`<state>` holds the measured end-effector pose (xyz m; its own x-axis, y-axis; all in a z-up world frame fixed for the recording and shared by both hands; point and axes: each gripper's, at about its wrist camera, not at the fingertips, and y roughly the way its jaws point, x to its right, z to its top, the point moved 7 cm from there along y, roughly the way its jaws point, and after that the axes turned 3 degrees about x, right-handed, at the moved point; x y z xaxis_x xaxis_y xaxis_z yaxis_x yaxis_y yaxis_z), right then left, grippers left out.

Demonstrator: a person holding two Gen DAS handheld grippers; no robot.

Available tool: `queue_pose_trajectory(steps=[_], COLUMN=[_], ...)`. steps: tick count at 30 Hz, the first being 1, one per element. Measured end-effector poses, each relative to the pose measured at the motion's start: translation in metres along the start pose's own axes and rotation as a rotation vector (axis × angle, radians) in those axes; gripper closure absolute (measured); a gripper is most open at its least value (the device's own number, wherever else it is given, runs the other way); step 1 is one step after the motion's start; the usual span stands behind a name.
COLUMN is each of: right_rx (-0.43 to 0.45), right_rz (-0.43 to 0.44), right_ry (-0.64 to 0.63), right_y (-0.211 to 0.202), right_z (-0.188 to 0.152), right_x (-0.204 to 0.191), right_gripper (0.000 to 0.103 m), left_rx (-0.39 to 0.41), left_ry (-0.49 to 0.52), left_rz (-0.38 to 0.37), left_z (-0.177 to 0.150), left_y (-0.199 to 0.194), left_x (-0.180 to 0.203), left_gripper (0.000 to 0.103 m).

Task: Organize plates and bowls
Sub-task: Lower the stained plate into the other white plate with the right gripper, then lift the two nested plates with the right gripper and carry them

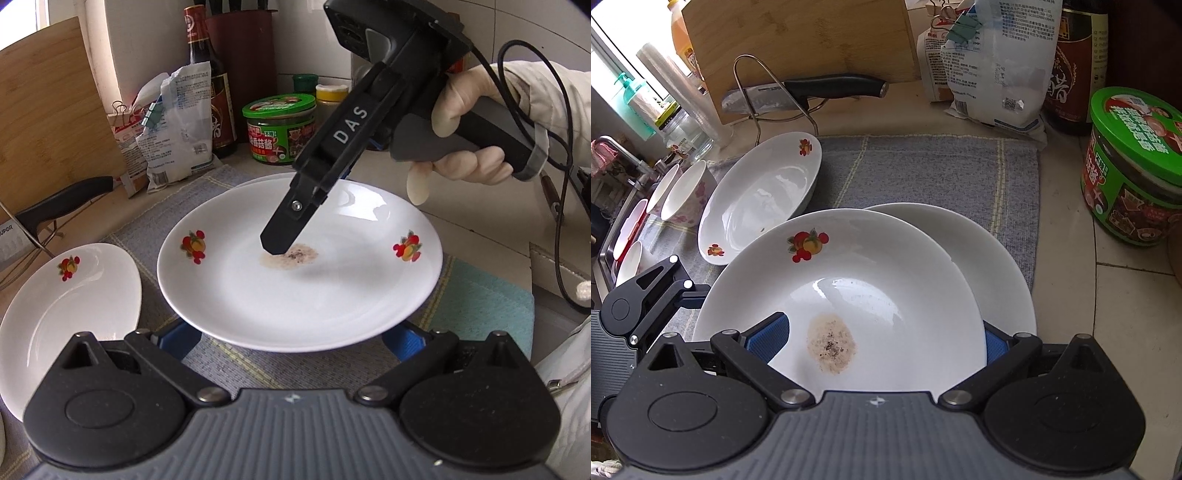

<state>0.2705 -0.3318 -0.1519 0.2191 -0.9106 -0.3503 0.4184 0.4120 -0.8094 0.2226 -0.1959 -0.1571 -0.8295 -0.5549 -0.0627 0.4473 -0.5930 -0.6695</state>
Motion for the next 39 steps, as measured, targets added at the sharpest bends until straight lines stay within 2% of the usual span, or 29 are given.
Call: queue_pose_trajectory(steps=[6, 39], right_rx=[-0.006, -0.007], right_rz=[-0.011, -0.025], right_ry=[0.013, 0.089], right_y=[0.001, -0.021], right_z=[-0.001, -0.013], right_x=[0.004, 0.009], right_gripper=[0.0, 0.0], left_rx=[-0.026, -0.056], left_ry=[0.02, 0.086], left_rz=[-0.008, -0.034], left_z=[0.003, -0.002], left_y=[0.009, 0.017], left_x=[-0.003, -0.002], left_gripper=[0.001, 0.001])
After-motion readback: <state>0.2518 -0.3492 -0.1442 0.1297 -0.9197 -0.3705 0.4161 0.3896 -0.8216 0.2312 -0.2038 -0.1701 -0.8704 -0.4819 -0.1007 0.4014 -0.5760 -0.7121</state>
